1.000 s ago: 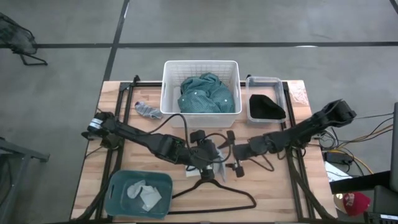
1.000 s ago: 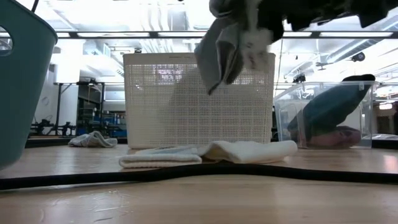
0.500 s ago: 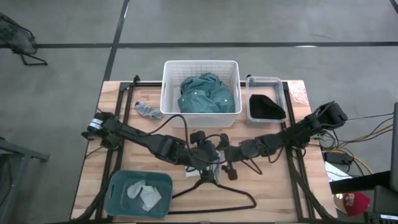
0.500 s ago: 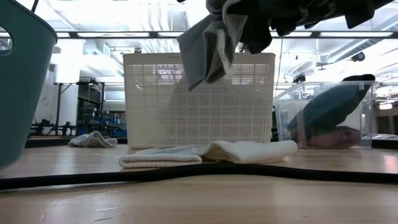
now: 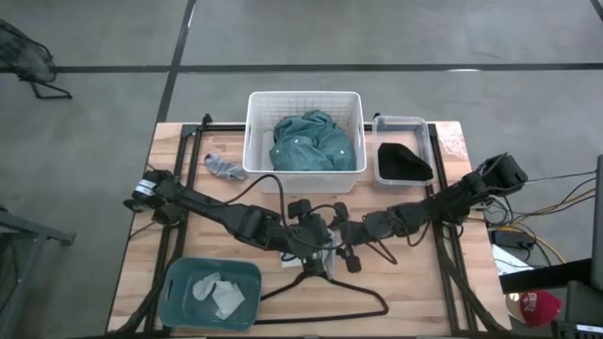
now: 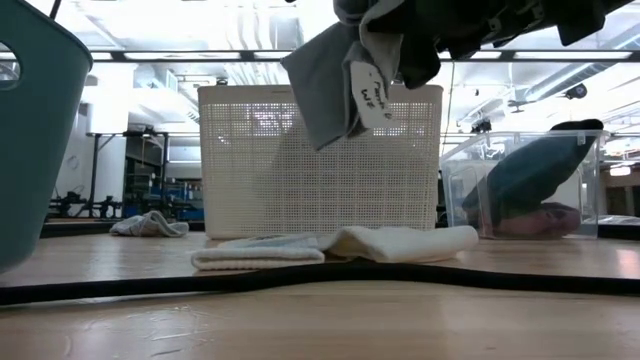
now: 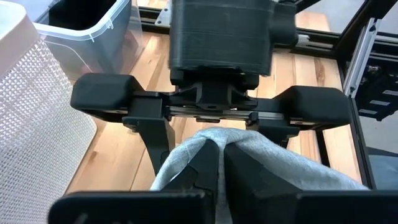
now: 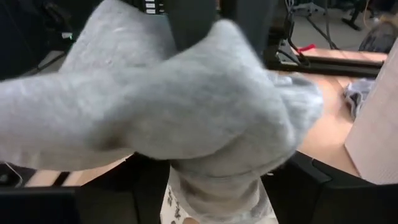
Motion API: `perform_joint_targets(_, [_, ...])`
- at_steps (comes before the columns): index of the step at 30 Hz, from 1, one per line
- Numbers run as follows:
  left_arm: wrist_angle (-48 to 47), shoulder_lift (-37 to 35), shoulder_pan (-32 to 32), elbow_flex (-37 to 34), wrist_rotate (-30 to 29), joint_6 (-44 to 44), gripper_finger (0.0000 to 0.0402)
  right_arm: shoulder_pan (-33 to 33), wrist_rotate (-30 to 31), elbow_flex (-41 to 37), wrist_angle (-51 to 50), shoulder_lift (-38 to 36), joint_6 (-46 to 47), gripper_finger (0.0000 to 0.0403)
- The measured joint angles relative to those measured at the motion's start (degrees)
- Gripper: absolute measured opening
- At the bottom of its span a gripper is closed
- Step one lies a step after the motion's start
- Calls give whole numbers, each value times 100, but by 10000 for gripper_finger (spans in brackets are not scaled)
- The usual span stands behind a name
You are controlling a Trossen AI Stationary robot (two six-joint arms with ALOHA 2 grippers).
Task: Pick & Place Cloths
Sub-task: Put the gray boxer into the transparent bin
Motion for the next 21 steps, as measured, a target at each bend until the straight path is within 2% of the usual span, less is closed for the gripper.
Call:
perform_joint_targets(3, [8,0,0,0,1,4,19,66,-21,2,32,0,-163,203])
perform_joint_targets(5, [45,0,-2,-13,5,51,19,98,-48,39,35,0,-153,176])
perform_joint_targets(11, [96,0,-2,-72,10,96,19,110,-313,82,33,0,-190,31])
perform_joint_targets(16, [102,0,-14,-72,14,76,19,108,-309,85,-129,-119,-167,24])
perform_joint_targets(21, [62,0,-47,-72,-16,44,23,110,175,85,-1005,-635,-10,21])
